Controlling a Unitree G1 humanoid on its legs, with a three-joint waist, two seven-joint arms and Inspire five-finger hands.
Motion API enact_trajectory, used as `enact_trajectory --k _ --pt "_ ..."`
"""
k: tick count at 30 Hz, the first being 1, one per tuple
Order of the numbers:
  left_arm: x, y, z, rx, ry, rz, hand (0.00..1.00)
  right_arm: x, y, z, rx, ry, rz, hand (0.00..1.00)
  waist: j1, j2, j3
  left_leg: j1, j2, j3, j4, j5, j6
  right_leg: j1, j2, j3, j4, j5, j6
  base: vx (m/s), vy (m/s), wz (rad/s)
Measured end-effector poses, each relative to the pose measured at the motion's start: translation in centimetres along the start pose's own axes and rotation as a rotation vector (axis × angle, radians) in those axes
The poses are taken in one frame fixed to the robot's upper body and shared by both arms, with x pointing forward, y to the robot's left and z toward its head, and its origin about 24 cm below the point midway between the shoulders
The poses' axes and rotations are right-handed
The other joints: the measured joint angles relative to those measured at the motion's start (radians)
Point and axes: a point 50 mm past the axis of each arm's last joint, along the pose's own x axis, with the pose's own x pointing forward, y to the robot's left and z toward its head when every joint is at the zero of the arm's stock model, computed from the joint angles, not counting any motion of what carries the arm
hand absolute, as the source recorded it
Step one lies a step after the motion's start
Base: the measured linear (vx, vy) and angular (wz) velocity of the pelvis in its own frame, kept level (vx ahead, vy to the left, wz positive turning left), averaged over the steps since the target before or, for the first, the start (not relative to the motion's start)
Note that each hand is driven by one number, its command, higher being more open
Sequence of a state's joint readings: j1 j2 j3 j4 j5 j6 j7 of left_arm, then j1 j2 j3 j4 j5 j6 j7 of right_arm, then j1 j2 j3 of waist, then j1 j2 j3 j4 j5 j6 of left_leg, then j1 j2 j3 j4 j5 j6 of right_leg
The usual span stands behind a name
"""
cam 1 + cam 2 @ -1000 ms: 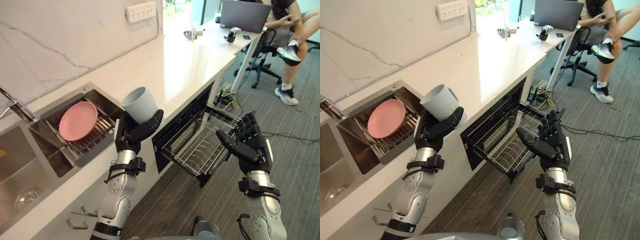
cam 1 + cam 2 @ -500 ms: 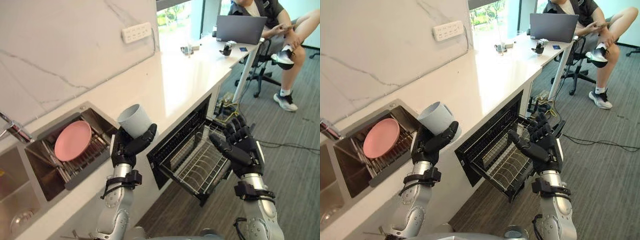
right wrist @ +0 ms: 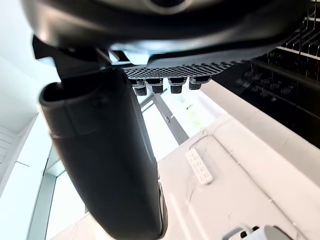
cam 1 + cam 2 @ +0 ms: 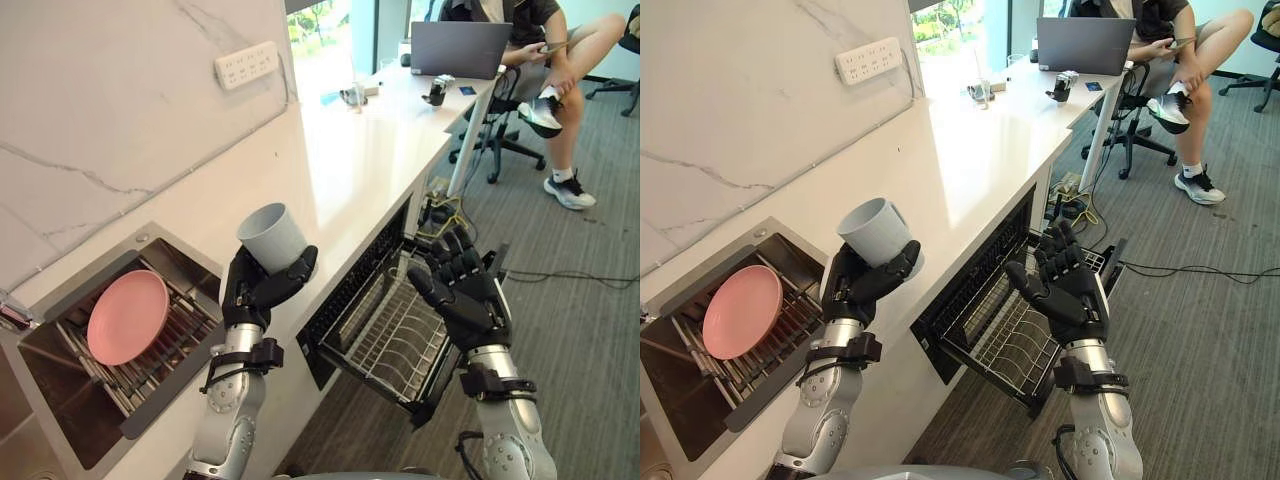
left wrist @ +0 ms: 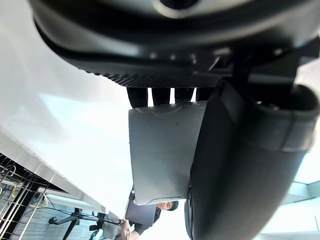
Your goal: Walk over to the sink, pick up the cup, carry it to the dishwasher, place the cup inside the dishwasher, then close the dishwasher door
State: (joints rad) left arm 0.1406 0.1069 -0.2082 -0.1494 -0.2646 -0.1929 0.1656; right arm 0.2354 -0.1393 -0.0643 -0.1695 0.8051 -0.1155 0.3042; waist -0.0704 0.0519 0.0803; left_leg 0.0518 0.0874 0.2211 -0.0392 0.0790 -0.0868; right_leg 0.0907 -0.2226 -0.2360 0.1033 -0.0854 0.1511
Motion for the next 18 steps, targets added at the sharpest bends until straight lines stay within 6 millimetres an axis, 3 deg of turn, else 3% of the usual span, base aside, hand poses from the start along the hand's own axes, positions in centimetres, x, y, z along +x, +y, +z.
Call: enact_trajectory --k 8,18 --pt "1.0 -0.5 1.1 0.26 -0.082 -0.097 0.0 1.0 1.6 -0.2 0.037 0.05 0.192 1.0 0.003 -0.023 -0.007 0.003 -0.001 0.008 -0.027 0.016 0.003 -0.001 0.007 0.004 -0.028 0.024 0.0 -0.01 0.004 -0.02" --pt "1.3 -1.4 1.3 0.38 -0.106 -0.205 0.0 1.9 2.9 -1.0 -0.011 0.15 0.292 1.0 0.006 -0.03 -0.01 0.0 -0.002 -0.003 -0.047 0.038 0.006 0.001 0.01 -0.007 -0.042 0.038 0.0 -0.03 0.007 0.03"
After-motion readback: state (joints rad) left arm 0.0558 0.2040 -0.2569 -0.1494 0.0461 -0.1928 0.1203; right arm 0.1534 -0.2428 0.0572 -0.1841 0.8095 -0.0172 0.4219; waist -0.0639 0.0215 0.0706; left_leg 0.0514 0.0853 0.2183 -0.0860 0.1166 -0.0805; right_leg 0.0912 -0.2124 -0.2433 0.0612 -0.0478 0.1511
